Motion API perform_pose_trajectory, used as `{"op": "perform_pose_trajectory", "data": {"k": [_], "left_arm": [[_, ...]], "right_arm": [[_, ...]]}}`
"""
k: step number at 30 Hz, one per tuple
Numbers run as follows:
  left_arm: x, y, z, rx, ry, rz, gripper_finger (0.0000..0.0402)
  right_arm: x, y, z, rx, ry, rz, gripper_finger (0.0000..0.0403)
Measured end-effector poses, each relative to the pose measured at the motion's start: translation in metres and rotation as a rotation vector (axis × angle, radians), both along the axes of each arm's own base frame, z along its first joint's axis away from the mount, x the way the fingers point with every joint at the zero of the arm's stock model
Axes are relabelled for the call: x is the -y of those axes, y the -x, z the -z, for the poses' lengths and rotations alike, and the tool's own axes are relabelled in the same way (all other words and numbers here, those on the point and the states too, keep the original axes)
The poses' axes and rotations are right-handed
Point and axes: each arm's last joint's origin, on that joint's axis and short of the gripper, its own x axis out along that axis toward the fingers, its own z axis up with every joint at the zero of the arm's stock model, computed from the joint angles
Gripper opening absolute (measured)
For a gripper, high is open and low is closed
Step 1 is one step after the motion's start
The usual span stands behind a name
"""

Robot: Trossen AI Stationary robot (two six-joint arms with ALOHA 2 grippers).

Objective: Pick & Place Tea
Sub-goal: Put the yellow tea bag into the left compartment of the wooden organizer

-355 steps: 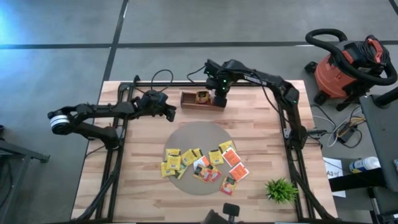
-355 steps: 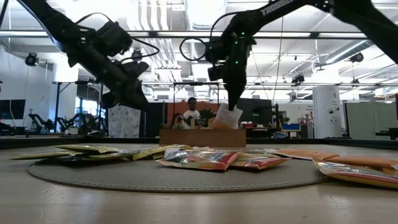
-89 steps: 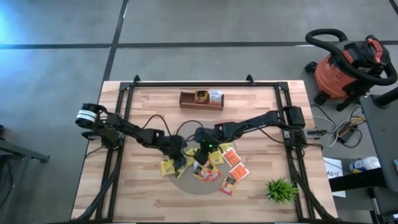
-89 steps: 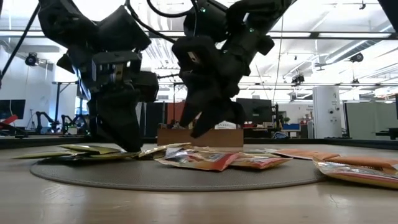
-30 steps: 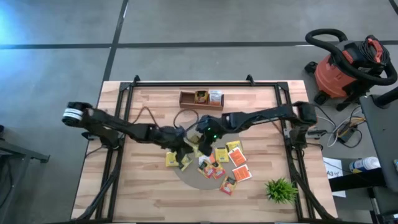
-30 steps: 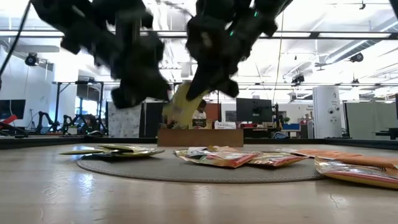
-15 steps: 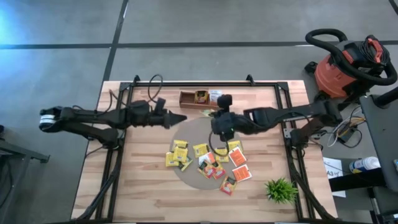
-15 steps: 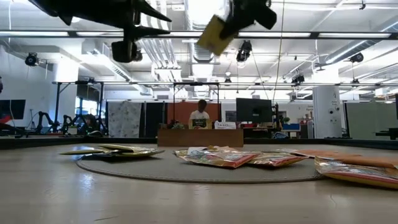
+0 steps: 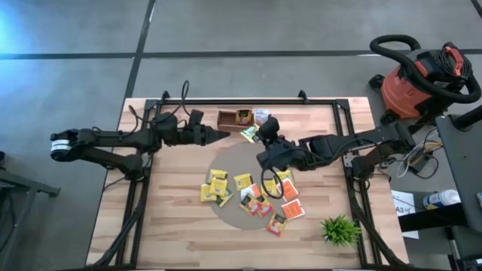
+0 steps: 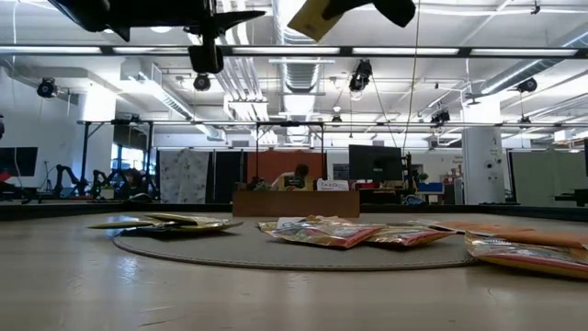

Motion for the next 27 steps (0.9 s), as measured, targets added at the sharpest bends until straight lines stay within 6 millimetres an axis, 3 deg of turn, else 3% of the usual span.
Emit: {"op": "perform_pose_trajectory", "data": {"k": [9, 16, 22, 27], "left_arm": [[-0.009, -0.003, 0.006, -0.032, -0.014, -0.036, 0.0098], [-0.023, 0.0, -0.006, 0.007, -0.024, -0.086, 0.0098], [-0.023, 0.0, -0.008, 0.002, -0.125, -0.078, 0.0098], [-0.006, -0.004, -0.008, -0.003, -0.438, -0.052, 0.0098]], "right_arm": [[-0.012, 0.002, -0.001, -0.033, 0.062, -0.041, 0.0009], [-0.018, 0.001, 0.001, 0.125, -0.117, 0.037, 0.0009], [-0.016, 0.0, 0.001, 0.429, -0.445, 0.235, 0.0009], [0.001, -0.003, 0.001, 0.773, -0.938, 0.497, 0.0009]]}}
